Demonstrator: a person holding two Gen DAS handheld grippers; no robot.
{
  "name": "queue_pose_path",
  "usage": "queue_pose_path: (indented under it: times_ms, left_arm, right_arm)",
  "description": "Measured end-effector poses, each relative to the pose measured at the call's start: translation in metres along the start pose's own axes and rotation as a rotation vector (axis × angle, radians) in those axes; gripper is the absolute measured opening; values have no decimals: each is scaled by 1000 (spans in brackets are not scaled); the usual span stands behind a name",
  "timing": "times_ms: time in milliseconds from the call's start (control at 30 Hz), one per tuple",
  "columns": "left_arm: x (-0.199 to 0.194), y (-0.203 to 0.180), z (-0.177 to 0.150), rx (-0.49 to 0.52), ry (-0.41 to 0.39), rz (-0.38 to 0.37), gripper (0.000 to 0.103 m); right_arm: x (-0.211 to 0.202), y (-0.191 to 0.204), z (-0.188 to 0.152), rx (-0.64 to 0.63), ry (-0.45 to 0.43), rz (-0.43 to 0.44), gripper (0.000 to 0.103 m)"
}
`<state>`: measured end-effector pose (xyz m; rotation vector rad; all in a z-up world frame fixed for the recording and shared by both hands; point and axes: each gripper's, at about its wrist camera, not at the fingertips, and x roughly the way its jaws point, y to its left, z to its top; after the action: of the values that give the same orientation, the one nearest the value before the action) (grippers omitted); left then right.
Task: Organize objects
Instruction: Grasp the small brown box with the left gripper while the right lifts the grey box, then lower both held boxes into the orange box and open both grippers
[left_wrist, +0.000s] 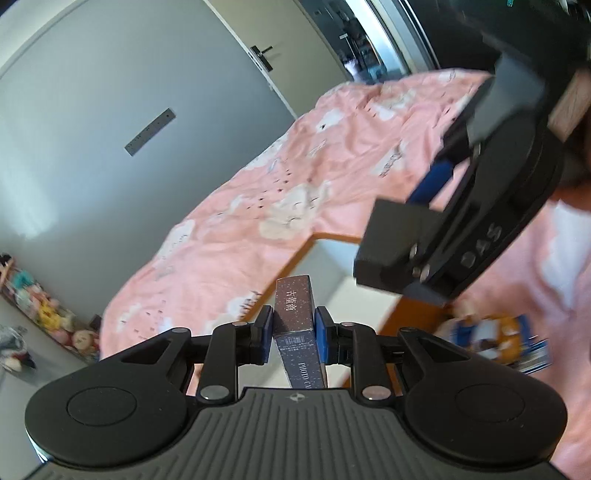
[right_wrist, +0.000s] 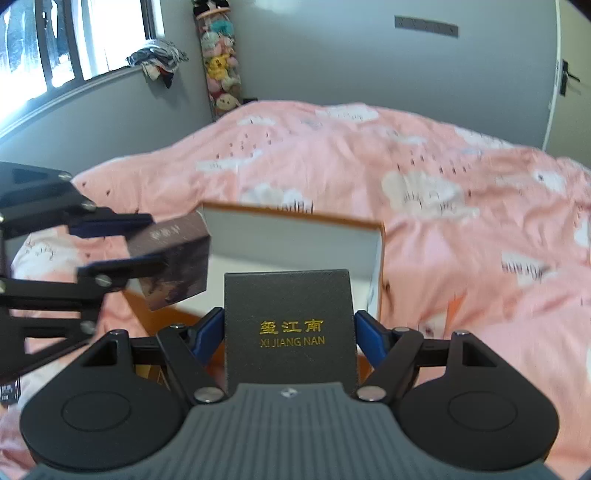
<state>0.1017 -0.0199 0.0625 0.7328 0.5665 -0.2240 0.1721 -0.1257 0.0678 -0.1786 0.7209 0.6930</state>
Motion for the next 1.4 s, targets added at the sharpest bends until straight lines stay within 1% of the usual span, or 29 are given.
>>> queue_pose_path:
  times_ms: [67, 133, 233, 333, 467, 533, 700, 800, 900, 1000, 1067, 1100, 1200, 1300, 1367, 1400]
  left_arm:
    - [16, 4, 0, 34, 14, 8, 27]
    - [31, 6, -5, 68, 22, -5, 27]
    - [60, 4, -15, 143, 29, -26, 27]
    - [91, 1, -27, 205, 53, -36, 27]
    - [126, -1, -44, 287, 60, -64, 27]
    - [138, -2, -52, 327, 62, -72, 27]
    - [156, -11, -71, 476, 1, -61, 27]
    - [164, -16, -77, 520, -17, -69, 27]
    - [167, -18, -82, 508, -30, -94, 27]
    - [170, -15, -83, 466, 0, -145, 28]
    - [170, -14, -84, 448, 14, -146, 29]
    - [170, -13, -84, 438, 27, -152, 30]
    - [171, -9, -82, 364, 86, -205, 35]
    - [170, -6, -82, 314, 121, -213, 36]
    - [169, -2, -81, 271, 150, -235, 38]
    - [169, 0, -80, 249, 164, -250, 41]
  right_arm:
    - [10, -2, 14, -5, -4, -6, 76]
    - [27, -7, 28, 15, 19, 10, 76]
    - [61, -16, 44, 61, 100, 53, 76]
    - [107, -24, 54, 95, 204, 58, 76]
    - [158, -29, 56, 118, 323, 44, 76]
    - [177, -28, 55, 109, 362, 28, 76]
    - [210, -21, 55, 53, 422, -9, 76]
    - [223, -19, 57, 2, 424, -62, 76]
    - [233, -20, 59, -30, 441, -98, 76]
    - [241, -18, 59, -91, 452, -129, 77]
    - [244, -17, 59, -118, 461, -143, 77]
    - [245, -16, 59, -130, 464, -147, 77]
    - [248, -15, 59, -152, 471, -160, 77]
    - [247, -16, 61, -156, 466, -163, 77]
    - [244, -19, 62, -145, 466, -156, 77]
    - [242, -20, 62, -142, 461, -151, 78]
